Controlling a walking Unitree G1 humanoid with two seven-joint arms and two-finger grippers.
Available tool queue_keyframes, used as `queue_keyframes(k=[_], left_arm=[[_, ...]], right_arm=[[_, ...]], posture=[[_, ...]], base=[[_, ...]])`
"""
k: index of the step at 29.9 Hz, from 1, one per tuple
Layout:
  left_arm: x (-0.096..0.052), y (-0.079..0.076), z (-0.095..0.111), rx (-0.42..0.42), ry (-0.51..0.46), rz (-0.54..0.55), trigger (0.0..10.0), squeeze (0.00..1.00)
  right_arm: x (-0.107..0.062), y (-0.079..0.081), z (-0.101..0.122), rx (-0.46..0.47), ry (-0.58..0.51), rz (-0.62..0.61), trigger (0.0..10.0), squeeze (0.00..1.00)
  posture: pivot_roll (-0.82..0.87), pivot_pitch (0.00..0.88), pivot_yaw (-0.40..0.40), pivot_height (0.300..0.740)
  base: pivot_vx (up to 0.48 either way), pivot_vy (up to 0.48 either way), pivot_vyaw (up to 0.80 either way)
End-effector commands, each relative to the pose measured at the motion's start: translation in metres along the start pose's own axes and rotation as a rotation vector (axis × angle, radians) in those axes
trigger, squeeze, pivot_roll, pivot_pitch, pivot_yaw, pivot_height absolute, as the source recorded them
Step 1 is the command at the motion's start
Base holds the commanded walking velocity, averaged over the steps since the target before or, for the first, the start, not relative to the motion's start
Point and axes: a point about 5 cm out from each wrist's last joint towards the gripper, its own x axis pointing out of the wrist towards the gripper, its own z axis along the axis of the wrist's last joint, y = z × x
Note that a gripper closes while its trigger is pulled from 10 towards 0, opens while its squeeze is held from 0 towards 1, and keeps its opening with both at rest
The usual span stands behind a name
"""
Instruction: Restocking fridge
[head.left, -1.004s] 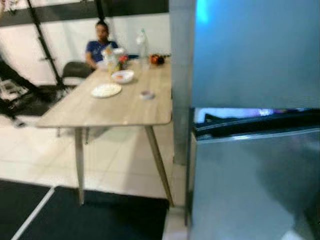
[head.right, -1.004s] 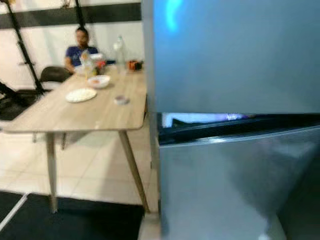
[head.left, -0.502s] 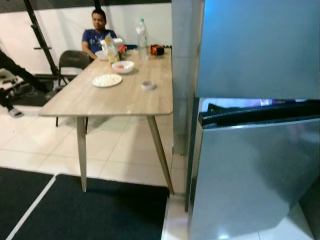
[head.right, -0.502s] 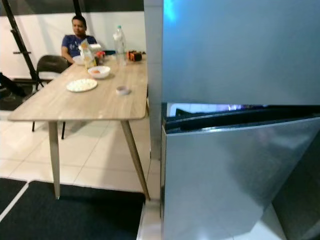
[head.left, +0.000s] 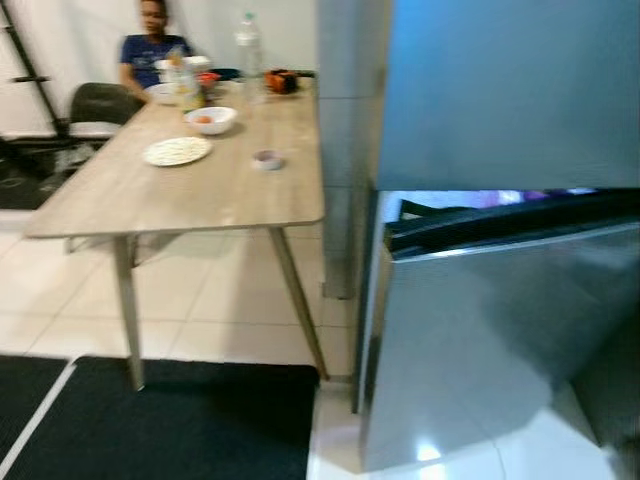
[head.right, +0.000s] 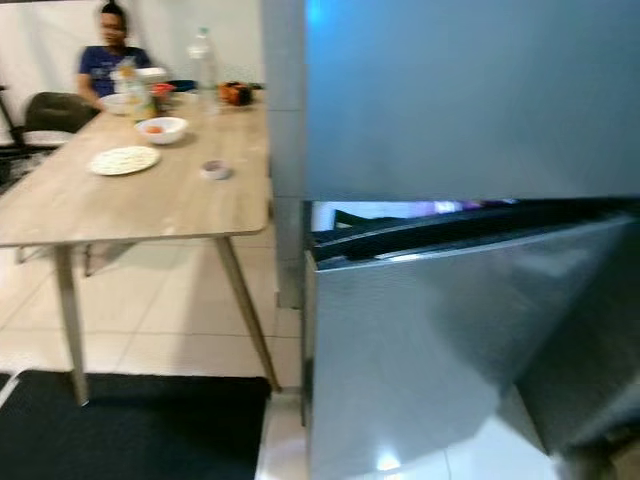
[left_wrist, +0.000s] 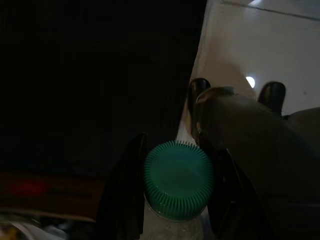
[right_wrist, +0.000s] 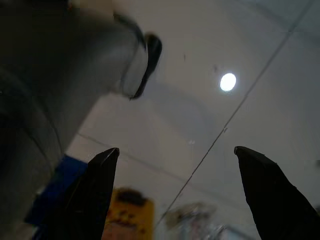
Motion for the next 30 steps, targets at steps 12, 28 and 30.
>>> queue_keyframes(k=[12, 28, 30], left_arm=[[0.0005, -0.0044, 0.0003, 0.027, -0.01, -0.013, 10.0, 0.0], [0.0005, -0.0054, 0.0001, 0.017, -0.01, -0.023, 10.0, 0.0], [0.0005, -0.0054, 0.0004, 0.018, -0.011, -0.024, 10.0, 0.0]], right_arm=[[0.0016, 0.0038, 0.0008, -0.004, -0.011, 0.003, 10.0, 0.0], [0.0015, 0.0041, 0.0007, -0.027, 0.009, 0.015, 10.0, 0.0], [0.0015, 0.0043, 0.0009, -0.026, 0.009, 0.018, 10.0, 0.0]], posture=[[-0.11, 0.0, 0.007, 0.74], [-0.11, 0.0, 0.006, 0.74], [-0.11, 0.0, 0.007, 0.74]], base=[[0.0, 0.0, -0.66], [0.0, 0.0, -0.45], [0.0, 0.0, -0.8]])
